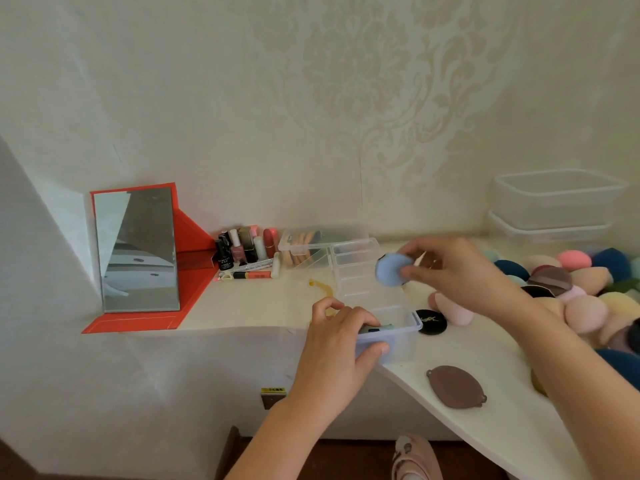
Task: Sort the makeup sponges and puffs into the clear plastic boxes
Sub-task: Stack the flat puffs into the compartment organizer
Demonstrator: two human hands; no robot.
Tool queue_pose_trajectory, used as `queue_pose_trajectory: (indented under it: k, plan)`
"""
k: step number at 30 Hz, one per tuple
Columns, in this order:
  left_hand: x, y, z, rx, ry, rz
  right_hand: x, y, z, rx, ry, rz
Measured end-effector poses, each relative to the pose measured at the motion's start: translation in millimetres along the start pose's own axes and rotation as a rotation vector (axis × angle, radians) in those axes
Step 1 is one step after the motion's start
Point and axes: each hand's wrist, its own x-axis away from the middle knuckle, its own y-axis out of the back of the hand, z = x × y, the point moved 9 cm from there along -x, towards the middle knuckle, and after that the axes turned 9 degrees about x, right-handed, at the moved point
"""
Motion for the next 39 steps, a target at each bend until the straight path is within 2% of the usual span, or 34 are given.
queue_pose_trajectory:
  k: [3,9,13,16,20,29,35,37,39]
  plan:
    - [-1,-1,3,0.035,0.026,-0.008,7,-19,13,0.013,0.027,0.162]
    - [-2,3,7,0.119,0.068,-0.046,14,-16,26,0.056,0.083,0.192]
    - [-2,5,8,0.130,0.071,-0.059,18,-29,32,0.341,0.173,0.208]
    - [-1,4,10,0.113,0.096,-0.071,18,-33,37,0.396,0.222,0.174]
    - [1,5,2,0.050,0.031,-0.102,17,-41,42,0.494,0.250,0.174]
    - [3,6,0,0.039,-0.038,-0.140,25,-49,48,0.533,0.307,0.202]
    - [9,6,4,0.045,0.008,-0.181,29,-57,38,0.321,0.217,0.366]
    - [9,3,5,0.028,0.057,-0.174,28,-53,37,0.271,0.194,0.341]
    - [8,0,-1,-0.037,0.026,-0.157,25,-45,40,0.262,0.189,0.288]
